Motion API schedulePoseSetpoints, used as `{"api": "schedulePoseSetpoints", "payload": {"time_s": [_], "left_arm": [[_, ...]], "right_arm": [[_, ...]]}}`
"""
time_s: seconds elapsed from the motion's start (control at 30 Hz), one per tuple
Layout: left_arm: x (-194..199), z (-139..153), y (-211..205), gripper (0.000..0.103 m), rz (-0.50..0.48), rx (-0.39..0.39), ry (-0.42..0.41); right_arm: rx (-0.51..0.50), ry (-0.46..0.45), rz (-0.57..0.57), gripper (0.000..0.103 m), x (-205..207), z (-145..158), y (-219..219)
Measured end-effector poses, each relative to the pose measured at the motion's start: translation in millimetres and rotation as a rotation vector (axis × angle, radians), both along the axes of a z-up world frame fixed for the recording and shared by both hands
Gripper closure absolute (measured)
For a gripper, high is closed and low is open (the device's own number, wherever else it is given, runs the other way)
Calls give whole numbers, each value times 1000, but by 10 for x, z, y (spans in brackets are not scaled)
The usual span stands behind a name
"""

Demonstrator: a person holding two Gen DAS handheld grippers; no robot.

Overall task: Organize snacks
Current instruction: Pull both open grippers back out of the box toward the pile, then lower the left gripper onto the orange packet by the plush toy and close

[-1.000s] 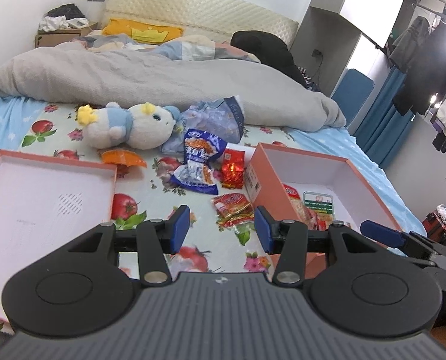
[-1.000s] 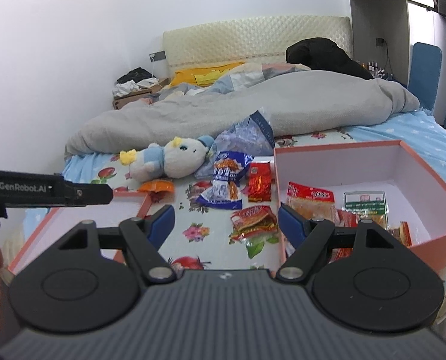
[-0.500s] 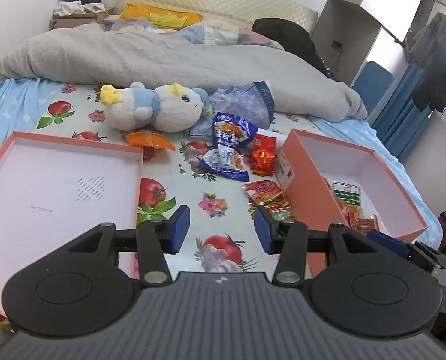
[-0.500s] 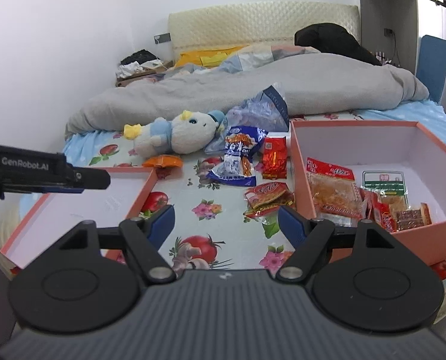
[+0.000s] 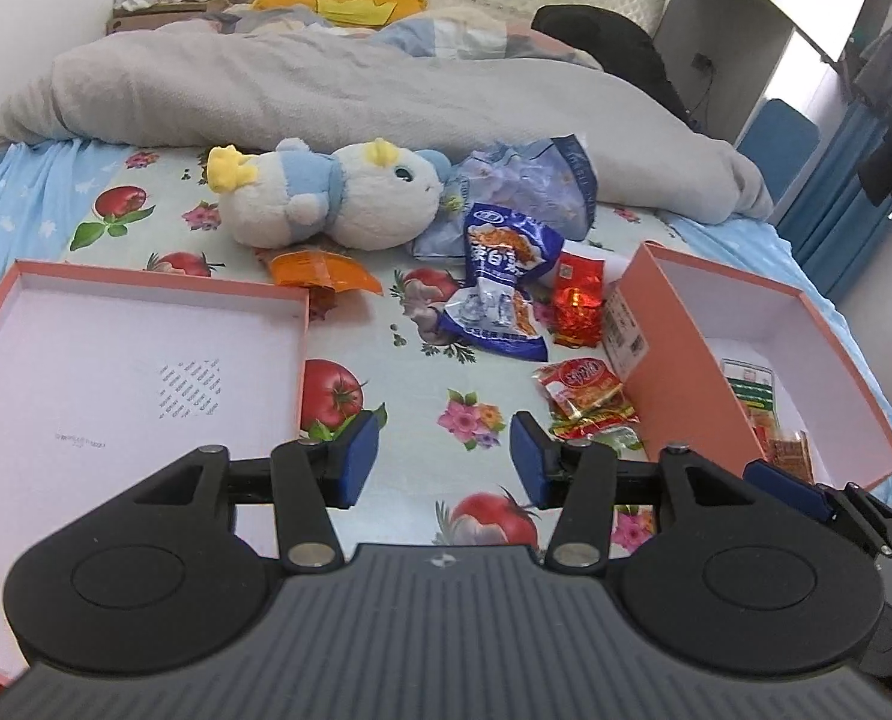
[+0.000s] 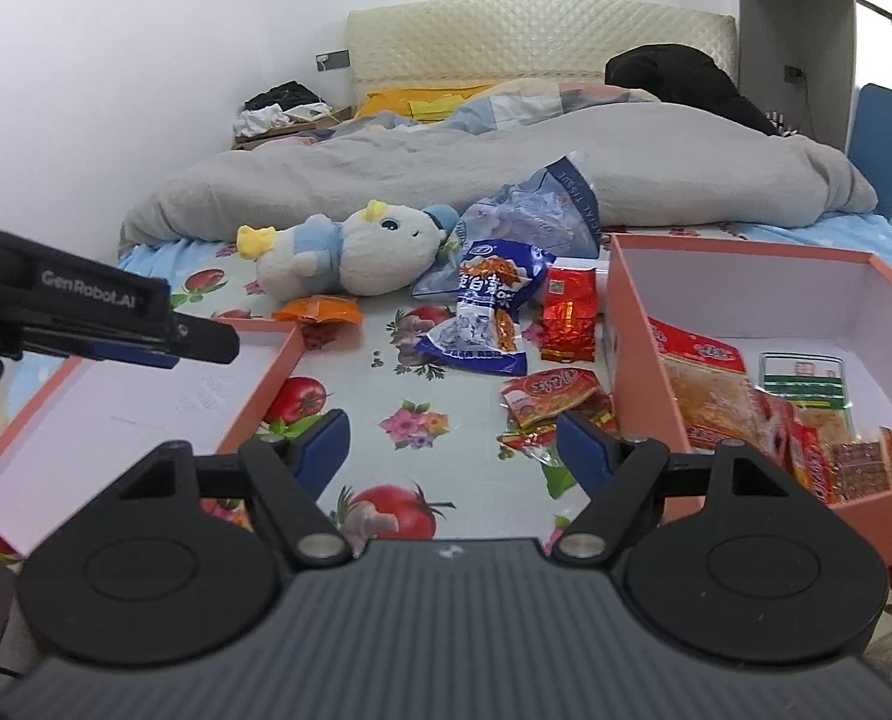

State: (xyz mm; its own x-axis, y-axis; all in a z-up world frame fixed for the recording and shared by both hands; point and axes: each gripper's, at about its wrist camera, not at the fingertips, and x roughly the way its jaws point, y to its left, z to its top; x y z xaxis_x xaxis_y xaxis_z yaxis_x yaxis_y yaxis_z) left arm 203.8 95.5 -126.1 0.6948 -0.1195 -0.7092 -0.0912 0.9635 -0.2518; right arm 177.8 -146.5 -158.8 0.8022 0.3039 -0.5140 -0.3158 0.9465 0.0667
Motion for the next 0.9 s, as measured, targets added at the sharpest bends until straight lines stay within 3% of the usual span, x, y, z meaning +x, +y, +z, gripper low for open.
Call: {"api": "schedulePoseSetpoints", "payload": {"time_s": [0.07,0.37,0.63,0.9], "left_arm": [[56,-17,28,34,8,-3,-3],[413,-179,143,28,23,16,26],[806,-387,222,18,13,41,67],[1219,-554,393,16,5,70,90]], "right_arm": [[-9,-9,1,26,65,-14,33],[-45,-10,-11,26,379,-147,147],[-91,-7,12,26,626,-165,333],[-157,39,-13,26,949,-430,442]]}}
